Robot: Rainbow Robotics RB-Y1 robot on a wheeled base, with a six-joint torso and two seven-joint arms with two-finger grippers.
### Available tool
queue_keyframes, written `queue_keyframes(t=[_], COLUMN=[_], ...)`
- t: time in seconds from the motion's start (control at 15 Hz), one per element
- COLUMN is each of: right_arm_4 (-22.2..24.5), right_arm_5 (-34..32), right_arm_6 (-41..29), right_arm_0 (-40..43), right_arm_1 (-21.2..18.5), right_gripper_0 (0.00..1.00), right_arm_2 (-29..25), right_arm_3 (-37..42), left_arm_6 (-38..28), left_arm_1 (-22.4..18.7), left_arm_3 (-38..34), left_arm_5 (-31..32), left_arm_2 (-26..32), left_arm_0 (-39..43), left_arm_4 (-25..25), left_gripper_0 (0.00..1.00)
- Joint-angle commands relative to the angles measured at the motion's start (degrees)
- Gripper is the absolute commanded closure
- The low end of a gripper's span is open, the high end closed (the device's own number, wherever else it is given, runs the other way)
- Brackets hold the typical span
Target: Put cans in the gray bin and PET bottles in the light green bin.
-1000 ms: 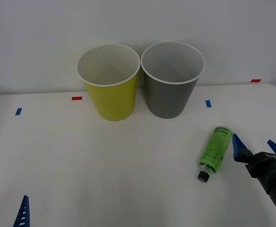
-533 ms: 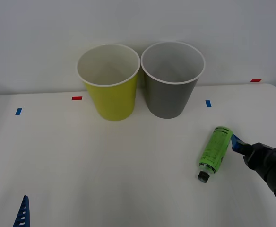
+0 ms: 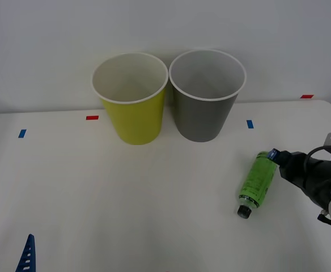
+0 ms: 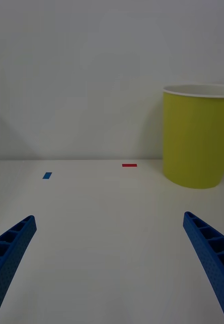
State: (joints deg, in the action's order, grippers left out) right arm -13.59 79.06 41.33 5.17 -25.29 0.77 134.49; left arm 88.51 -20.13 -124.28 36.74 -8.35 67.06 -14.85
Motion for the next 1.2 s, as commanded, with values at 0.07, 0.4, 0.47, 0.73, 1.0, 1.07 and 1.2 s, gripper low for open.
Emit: queue_keyframes(t=[0.07, 0.4, 0.47, 0.73, 1.0, 1.07, 1.2], right_arm_4=[-6.80, -19.63, -21.39, -27.81, -33.43, -34.49, -35.19], right_arm_5=[4.78, 4.78, 4.78, 4.78, 4.70, 4.70, 4.17], right_arm_6=[-0.90, -1.60, -1.78, -2.65, -3.53, -3.88, -5.82], right_arm_0=[-6.14, -12.90, -13.61, -17.39, -22.04, -23.19, -26.00], right_arm_1=[-4.77, -13.38, -14.70, -17.51, -20.41, -21.03, -21.11], right_gripper_0=[0.00, 0.00, 0.00, 0.00, 0.00, 0.00, 0.00], right_arm_2=[2.31, 5.82, 6.53, 6.53, 8.46, 9.34, 11.80], right_arm_3=[-5.47, -13.03, -13.56, -19.45, -26.39, -28.24, -31.40], left_arm_6=[0.00, 0.00, 0.00, 0.00, 0.00, 0.00, 0.00], left_arm_1=[0.00, 0.00, 0.00, 0.00, 0.00, 0.00, 0.00], left_arm_3=[0.00, 0.00, 0.00, 0.00, 0.00, 0.00, 0.00], left_arm_5=[0.00, 0.00, 0.00, 0.00, 0.00, 0.00, 0.00], left_arm_2=[0.00, 0.00, 0.00, 0.00, 0.00, 0.00, 0.00], left_arm_0=[0.00, 0.00, 0.00, 0.00, 0.00, 0.00, 0.00], left_arm_4=[0.00, 0.00, 0.00, 0.00, 0.00, 0.00, 0.00], left_gripper_0=[0.00, 0.00, 0.00, 0.00, 0.00, 0.00, 0.00])
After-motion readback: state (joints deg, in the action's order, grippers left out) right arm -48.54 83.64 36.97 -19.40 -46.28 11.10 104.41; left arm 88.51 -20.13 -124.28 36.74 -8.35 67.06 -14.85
